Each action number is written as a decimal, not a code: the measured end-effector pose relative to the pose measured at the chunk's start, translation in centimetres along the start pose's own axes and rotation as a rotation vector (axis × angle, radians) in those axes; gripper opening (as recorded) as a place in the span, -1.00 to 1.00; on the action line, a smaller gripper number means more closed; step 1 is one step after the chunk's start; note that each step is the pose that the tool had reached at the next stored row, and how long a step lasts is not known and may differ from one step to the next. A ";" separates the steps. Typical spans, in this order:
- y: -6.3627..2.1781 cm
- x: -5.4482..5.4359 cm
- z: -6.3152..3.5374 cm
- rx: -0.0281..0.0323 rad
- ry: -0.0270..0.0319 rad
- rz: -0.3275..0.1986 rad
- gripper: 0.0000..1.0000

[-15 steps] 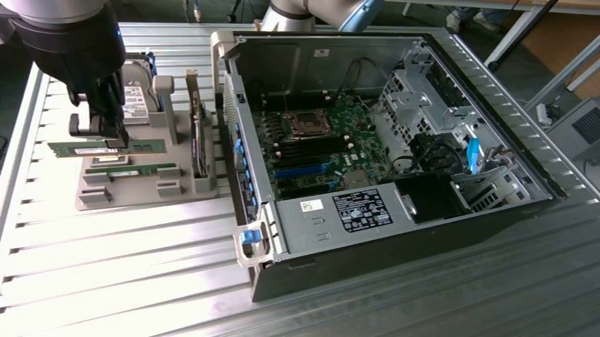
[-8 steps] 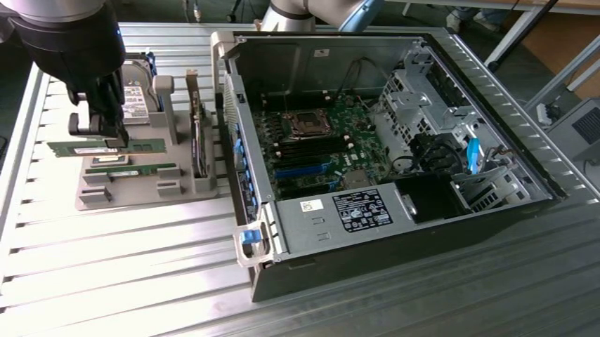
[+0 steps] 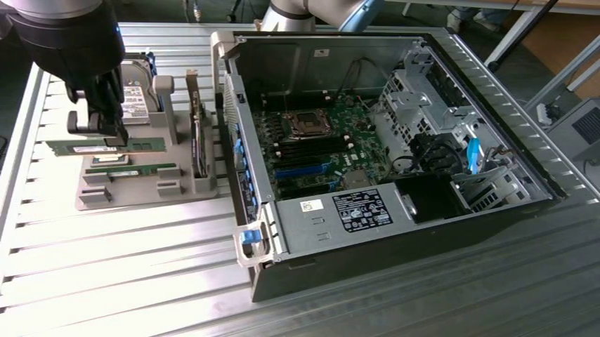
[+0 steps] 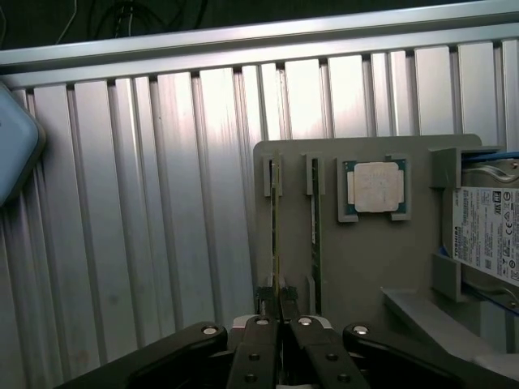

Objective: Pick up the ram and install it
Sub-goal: 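Pick up the ram and move it above insertion slot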

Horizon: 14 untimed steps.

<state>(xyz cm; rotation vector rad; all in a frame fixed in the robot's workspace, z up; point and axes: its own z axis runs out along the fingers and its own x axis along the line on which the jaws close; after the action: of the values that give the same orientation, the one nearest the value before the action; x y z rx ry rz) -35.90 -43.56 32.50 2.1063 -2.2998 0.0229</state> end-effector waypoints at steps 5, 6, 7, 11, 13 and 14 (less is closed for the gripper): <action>0.00 0.0 -0.12 0.0000 0.0001 0.000 -0.78; 0.00 0.0 -0.14 0.0000 0.0001 0.000 -0.78; 0.00 0.0 -0.17 0.0000 0.0001 0.000 -0.78; 0.00 0.0 -0.29 0.0000 0.0002 0.000 -0.78; 0.00 0.0 -0.35 0.0000 0.0003 0.000 -0.78; 0.00 0.0 -0.39 -0.0001 0.0004 0.000 -0.78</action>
<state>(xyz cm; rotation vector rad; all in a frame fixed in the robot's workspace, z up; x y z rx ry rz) -35.90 -43.56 32.89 2.1061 -2.2996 0.0233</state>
